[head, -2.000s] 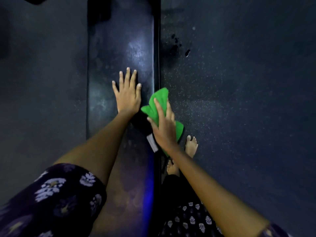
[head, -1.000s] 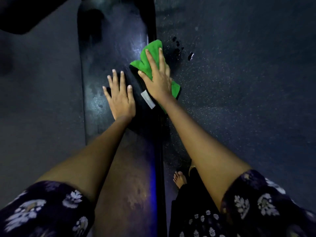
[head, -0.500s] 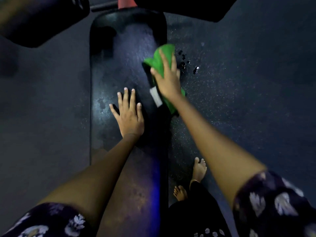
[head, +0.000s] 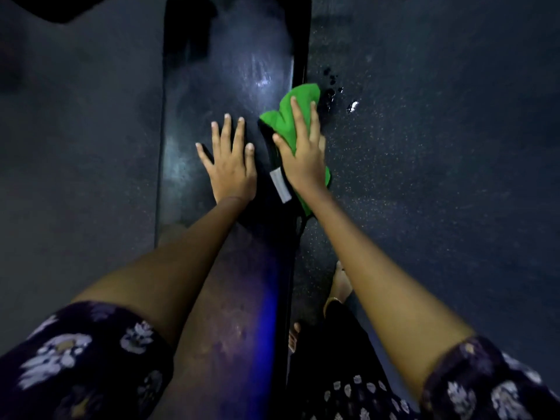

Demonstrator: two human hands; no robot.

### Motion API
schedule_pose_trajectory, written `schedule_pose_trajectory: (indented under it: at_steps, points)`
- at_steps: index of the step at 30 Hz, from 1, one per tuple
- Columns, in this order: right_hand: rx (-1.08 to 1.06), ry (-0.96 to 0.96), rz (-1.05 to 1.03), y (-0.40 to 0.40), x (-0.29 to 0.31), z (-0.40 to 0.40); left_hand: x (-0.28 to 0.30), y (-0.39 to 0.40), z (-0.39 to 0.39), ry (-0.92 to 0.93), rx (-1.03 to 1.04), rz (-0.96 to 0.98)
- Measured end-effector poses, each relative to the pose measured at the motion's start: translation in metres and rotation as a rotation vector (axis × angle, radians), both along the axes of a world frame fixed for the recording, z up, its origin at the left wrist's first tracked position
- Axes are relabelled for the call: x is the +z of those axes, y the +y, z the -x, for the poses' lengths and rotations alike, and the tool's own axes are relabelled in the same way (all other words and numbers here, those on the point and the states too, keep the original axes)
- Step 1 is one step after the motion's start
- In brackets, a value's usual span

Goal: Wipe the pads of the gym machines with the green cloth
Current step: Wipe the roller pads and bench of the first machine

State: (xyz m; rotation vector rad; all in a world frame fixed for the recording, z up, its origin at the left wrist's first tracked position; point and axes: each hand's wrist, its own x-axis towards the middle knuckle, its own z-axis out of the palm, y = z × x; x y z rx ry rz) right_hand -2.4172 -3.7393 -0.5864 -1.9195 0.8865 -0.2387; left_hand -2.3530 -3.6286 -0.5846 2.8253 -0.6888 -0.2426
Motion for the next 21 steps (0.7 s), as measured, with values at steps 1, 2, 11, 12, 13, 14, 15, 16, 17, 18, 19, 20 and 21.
schedule_pose_trajectory:
  at_steps: [1,2,11,12,13,14,15,16,17,18,19,20,21]
  points:
    - [0.001,0.007,0.006,0.012,0.0,0.011,0.0,-0.001,-0.001,-0.004,-0.003,0.003]
    - [0.003,0.019,0.012,0.023,0.001,0.022,0.0,-0.002,-0.002,-0.007,-0.002,0.011]
    - [0.027,0.138,-0.014,0.053,0.018,0.058,0.004,0.019,0.017,0.008,-0.045,0.318]
    - [0.026,0.142,0.019,0.065,0.021,0.067,0.004,0.028,0.024,0.022,-0.047,0.326]
    - [0.034,0.141,0.068,0.084,0.023,0.084,0.005,0.042,0.037,0.031,-0.055,0.322]
    - [0.041,0.137,0.106,0.101,0.022,0.102,0.004,0.054,0.05,0.035,-0.08,0.308]
    - [0.048,0.13,0.114,0.121,0.022,0.123,0.006,0.072,0.066,0.041,-0.119,0.293]
    - [0.049,0.126,0.101,0.135,0.02,0.14,0.007,0.088,0.079,0.048,-0.157,0.274]
    - [0.04,0.127,0.073,0.141,0.018,0.149,0.008,0.102,0.093,0.055,-0.188,0.261]
    - [0.031,0.136,0.033,0.141,0.019,0.15,0.01,0.119,0.106,0.051,-0.197,0.246]
    - [0.022,0.164,-0.013,0.137,0.02,0.145,0.01,0.132,0.118,0.052,-0.196,0.232]
    - [0.018,0.199,-0.041,0.135,0.023,0.141,0.012,0.148,0.13,0.063,-0.188,0.216]
    - [0.012,0.23,-0.034,0.133,0.027,0.137,0.013,0.158,0.139,0.076,-0.177,0.204]
